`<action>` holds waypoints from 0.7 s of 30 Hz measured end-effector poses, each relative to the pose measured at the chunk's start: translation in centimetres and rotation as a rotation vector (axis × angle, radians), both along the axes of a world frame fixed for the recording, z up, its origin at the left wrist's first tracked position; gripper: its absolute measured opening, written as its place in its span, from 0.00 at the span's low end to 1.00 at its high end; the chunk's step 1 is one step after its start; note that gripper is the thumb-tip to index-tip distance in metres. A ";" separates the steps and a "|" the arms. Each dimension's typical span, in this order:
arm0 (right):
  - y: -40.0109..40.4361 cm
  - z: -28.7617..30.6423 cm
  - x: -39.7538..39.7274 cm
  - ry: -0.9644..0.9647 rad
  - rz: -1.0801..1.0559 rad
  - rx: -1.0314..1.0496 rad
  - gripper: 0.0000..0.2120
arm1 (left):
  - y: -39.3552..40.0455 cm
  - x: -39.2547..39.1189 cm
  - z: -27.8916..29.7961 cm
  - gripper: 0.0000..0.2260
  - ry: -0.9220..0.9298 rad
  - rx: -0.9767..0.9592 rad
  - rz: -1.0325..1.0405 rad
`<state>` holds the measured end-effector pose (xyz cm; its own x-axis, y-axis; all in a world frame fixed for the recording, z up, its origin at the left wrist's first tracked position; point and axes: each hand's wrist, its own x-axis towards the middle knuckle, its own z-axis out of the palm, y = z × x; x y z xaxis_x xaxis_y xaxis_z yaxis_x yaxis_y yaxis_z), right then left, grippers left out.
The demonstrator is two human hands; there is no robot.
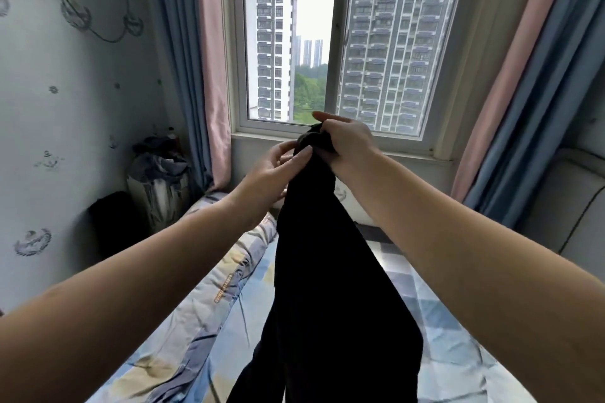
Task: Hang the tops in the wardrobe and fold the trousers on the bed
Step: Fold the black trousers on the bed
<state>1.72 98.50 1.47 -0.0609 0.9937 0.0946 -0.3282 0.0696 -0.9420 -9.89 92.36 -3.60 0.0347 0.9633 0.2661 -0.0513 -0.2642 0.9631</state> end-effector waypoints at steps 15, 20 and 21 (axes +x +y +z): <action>-0.7 1.3 0.3 0.254 -0.140 -0.074 0.14 | 0.9 -4.3 -4.7 0.03 0.676 0.056 0.364; -0.3 1.5 1.1 0.302 -0.195 -0.111 0.16 | 2.1 -7.4 -8.9 0.05 0.763 -0.031 0.448; -0.2 1.5 1.2 0.313 -0.204 -0.114 0.16 | 2.3 -8.0 -9.9 0.05 0.774 -0.059 0.468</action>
<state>2.97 98.27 3.00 0.1536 0.9875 -0.0344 -0.5909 0.0639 -0.8042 -17.92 94.67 -13.55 -0.2148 0.9354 0.2810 0.7163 -0.0448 0.6964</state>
